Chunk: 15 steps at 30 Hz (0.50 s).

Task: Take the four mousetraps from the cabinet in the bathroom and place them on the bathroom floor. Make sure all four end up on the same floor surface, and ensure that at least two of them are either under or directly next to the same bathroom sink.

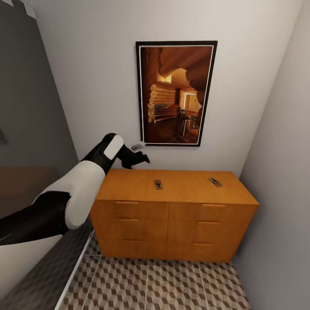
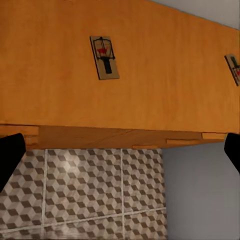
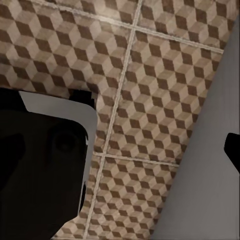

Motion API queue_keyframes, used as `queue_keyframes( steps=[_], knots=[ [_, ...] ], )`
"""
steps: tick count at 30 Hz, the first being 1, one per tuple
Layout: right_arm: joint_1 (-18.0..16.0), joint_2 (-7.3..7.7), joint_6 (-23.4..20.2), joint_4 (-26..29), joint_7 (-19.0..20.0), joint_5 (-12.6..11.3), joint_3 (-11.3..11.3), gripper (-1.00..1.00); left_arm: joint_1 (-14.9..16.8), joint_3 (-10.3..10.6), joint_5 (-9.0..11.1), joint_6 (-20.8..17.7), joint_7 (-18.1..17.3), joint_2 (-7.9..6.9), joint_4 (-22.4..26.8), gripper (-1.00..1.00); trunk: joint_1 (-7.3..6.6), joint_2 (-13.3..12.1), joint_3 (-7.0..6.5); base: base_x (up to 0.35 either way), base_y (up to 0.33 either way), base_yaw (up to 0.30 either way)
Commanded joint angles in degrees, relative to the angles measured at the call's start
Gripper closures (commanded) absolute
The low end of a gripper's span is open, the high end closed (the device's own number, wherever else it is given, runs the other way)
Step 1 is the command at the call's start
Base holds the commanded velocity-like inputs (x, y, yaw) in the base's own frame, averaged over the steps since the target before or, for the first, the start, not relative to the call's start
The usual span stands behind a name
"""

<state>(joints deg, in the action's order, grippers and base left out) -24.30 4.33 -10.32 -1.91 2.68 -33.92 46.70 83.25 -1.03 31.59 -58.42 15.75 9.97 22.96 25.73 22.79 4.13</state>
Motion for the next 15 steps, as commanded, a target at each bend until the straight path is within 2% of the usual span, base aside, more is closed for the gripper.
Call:
queue_keyframes(
  steps=[1,6,9,15],
  knots=[
    [-0.07,0.0,-0.11,-0.07,0.26,-0.43,0.48,-1.0,0.06,-0.11,0.56,-0.14,0.6,0.03,0.03,-1.0,0.05,0.13,0.13,0.108,-0.057,0.0],
    [-0.06,0.36,-0.13,-0.29,-2.23,-0.68,0.43,-1.0,0.45,-0.18,0.57,-0.06,7.63,0.03,-2.27,-1.0,0.05,0.13,0.13,0.146,-0.148,0.0],
    [-0.06,0.45,-0.14,-0.34,-2.84,-1.52,0.44,-1.0,0.54,-0.19,0.57,-0.02,9.57,0.03,-4.75,-1.0,0.05,0.13,0.13,0.171,-0.229,0.0],
    [-0.05,0.49,-0.08,-0.36,-3.34,-3.03,0.49,-1.0,0.58,-0.2,0.57,0.04,10.73,0.03,-7.97,-1.0,0.05,0.13,0.13,0.116,-0.179,0.0]
  ],
)
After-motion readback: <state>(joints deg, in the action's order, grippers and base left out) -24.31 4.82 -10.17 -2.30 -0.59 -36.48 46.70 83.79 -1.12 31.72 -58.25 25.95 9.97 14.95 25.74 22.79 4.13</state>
